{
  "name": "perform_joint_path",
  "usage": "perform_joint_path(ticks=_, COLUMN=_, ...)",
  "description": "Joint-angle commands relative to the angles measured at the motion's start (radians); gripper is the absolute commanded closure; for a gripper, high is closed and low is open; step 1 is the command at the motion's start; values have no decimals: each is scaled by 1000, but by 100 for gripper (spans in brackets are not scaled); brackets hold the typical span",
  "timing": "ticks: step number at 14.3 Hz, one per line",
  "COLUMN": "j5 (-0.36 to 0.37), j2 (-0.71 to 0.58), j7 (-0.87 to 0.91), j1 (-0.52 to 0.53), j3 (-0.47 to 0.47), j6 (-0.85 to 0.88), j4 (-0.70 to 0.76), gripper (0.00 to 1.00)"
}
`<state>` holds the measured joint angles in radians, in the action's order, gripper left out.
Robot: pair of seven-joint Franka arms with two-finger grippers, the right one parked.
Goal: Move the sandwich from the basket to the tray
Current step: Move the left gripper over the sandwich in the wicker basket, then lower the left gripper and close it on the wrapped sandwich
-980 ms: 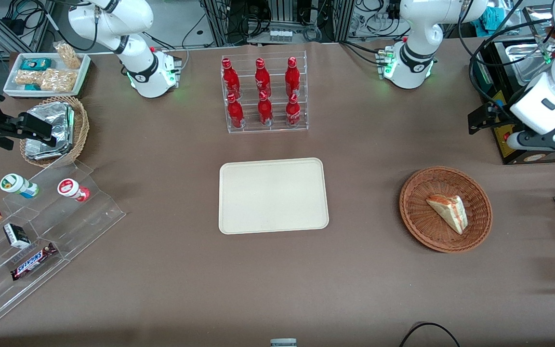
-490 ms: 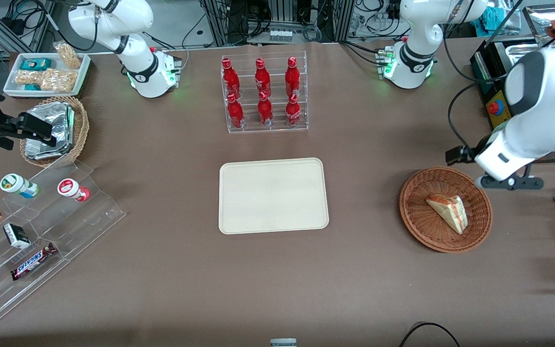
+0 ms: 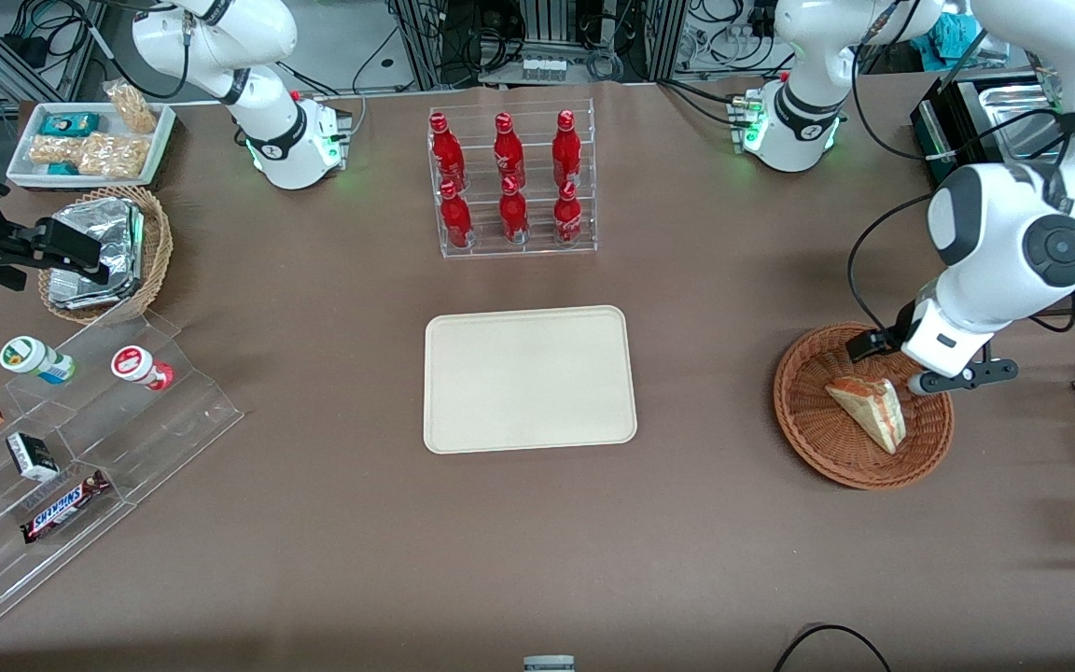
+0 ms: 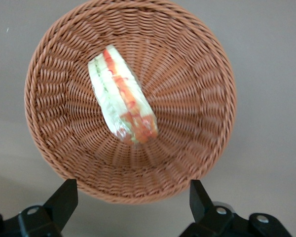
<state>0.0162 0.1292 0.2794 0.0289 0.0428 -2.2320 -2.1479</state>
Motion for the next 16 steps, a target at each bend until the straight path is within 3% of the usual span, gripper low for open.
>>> perform_joint_path(ticks=1, j5=1, j2=27, j7=141, j1=6, j3=0, j6=-53, j4=2, gripper=0)
perform_joint_path(ticks=7, j5=-5, j2=139, j7=326, j1=6, j3=-40, j6=-248, j4=8, gripper=0)
perform_joint_path(ticks=11, j5=-9, j2=199, j7=400, j1=6, j3=-40, j6=-288, j4=10, gripper=0)
perform_joint_path(ticks=12, j5=-10, j2=214, j7=402, j1=5, j3=-40, j6=-290, j4=14, gripper=10)
perform_joint_path(ticks=13, j5=-10, j2=220, j7=403, j1=5, j3=-40, j6=-287, j4=17, gripper=55)
perform_joint_path(ticks=14, j5=-10, j2=217, j7=412, j1=5, j3=-40, j6=-282, j4=19, gripper=85)
perform_joint_path(ticks=16, j5=-10, j2=207, j7=432, j1=3, j3=-40, j6=-247, j4=40, gripper=91)
